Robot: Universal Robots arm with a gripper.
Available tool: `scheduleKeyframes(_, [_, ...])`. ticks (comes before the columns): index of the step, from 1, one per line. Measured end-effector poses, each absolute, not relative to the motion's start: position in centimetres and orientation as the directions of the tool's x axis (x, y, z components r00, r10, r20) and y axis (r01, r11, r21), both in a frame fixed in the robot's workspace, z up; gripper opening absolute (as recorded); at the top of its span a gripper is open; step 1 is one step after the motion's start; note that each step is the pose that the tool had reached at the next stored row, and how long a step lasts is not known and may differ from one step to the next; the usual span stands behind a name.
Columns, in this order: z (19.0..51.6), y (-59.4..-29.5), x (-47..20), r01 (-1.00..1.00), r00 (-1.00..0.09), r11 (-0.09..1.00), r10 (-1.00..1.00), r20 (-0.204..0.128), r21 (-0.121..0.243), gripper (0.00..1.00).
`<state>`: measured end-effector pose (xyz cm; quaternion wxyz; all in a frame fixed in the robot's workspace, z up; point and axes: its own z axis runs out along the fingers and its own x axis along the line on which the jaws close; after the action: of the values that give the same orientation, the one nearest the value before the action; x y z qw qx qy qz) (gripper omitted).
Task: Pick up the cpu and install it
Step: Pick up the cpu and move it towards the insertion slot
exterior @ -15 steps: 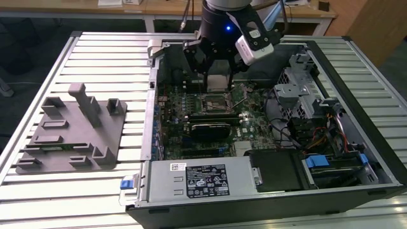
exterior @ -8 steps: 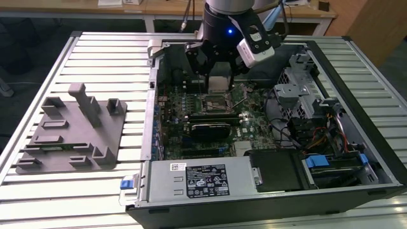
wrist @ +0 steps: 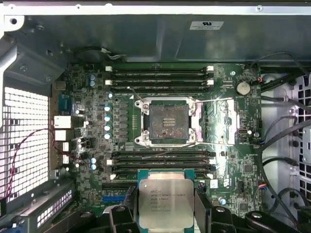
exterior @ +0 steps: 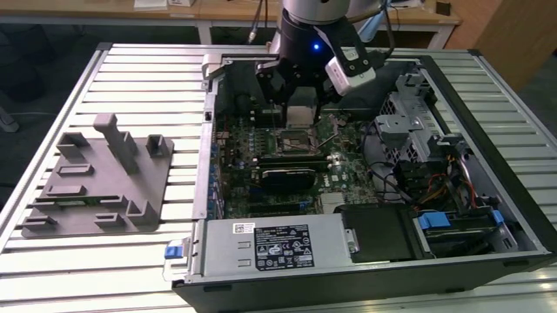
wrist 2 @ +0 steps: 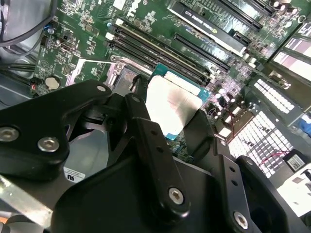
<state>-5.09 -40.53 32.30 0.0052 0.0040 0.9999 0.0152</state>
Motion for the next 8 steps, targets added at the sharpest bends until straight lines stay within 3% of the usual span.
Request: scheduleKeyframes(8, [31.58,-39.86,-5.01,0.008,-1.0,1.0,0.008,-0.01,0.03,0.55])
